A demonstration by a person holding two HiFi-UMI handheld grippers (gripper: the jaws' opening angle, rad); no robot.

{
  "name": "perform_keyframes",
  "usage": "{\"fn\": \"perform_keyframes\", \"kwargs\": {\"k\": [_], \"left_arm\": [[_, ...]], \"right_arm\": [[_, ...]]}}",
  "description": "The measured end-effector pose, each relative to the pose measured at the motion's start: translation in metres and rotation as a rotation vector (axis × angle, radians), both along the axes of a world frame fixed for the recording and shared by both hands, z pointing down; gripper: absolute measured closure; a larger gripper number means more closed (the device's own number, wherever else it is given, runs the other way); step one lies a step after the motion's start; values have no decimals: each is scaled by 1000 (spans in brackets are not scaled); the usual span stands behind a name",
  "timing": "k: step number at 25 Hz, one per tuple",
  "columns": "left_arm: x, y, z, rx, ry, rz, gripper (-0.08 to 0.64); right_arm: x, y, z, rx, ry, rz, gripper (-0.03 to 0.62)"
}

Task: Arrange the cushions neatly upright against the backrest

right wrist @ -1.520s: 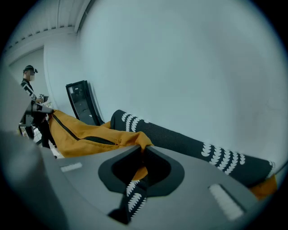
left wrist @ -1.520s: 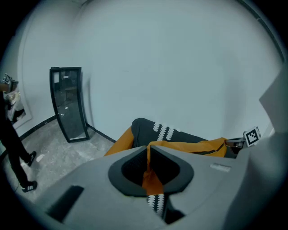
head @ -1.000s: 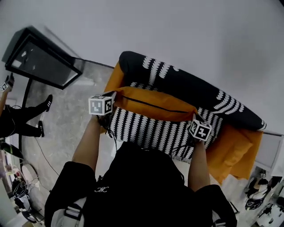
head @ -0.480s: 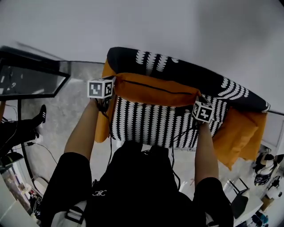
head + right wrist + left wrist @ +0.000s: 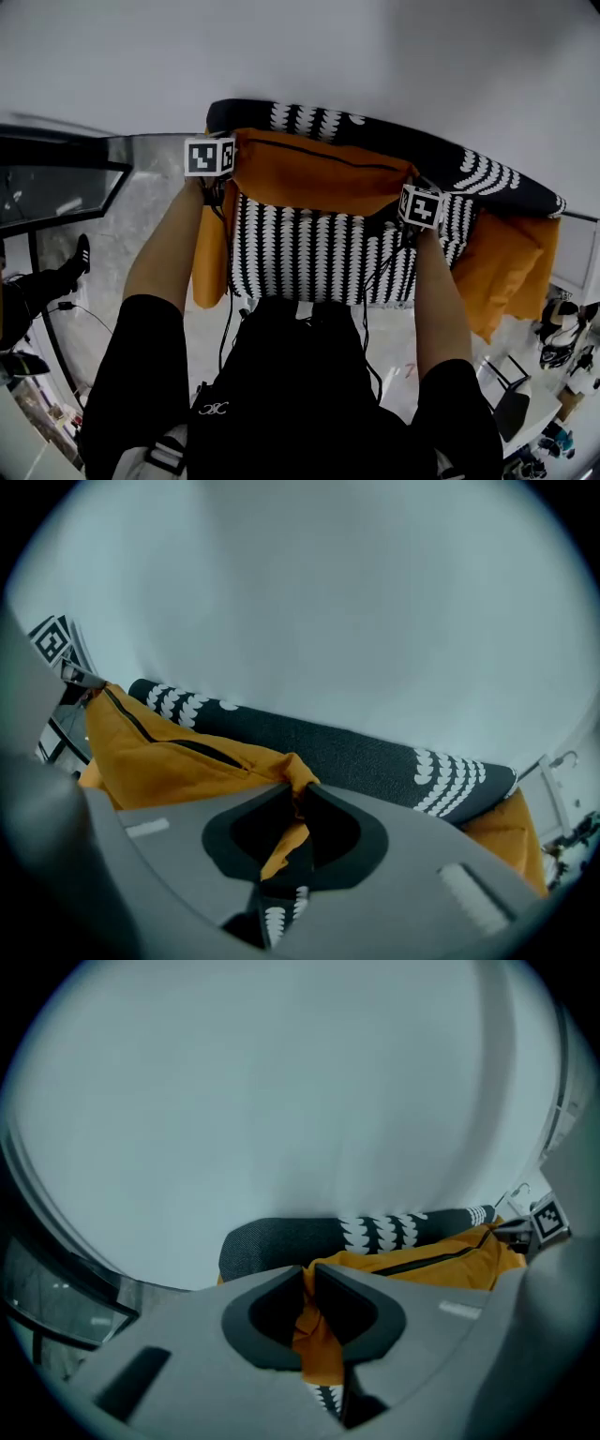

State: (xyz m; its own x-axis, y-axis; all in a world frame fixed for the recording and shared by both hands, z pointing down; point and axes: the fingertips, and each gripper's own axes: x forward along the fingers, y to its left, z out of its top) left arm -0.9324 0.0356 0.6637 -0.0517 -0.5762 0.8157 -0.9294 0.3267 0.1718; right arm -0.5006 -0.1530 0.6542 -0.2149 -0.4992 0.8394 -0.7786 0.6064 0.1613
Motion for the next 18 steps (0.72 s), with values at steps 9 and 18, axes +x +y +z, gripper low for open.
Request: {"fn": "perform_keyframes", "kwargs": {"k": [9,18], "left_arm": [[-17,37,-43,147,-97,-190,373],[78,49,-140,262,-127,-128,551]], "right_arm": [[4,-2,-57,156,-167,69,573],[14,53,-126,210,-401,34,584]]}}
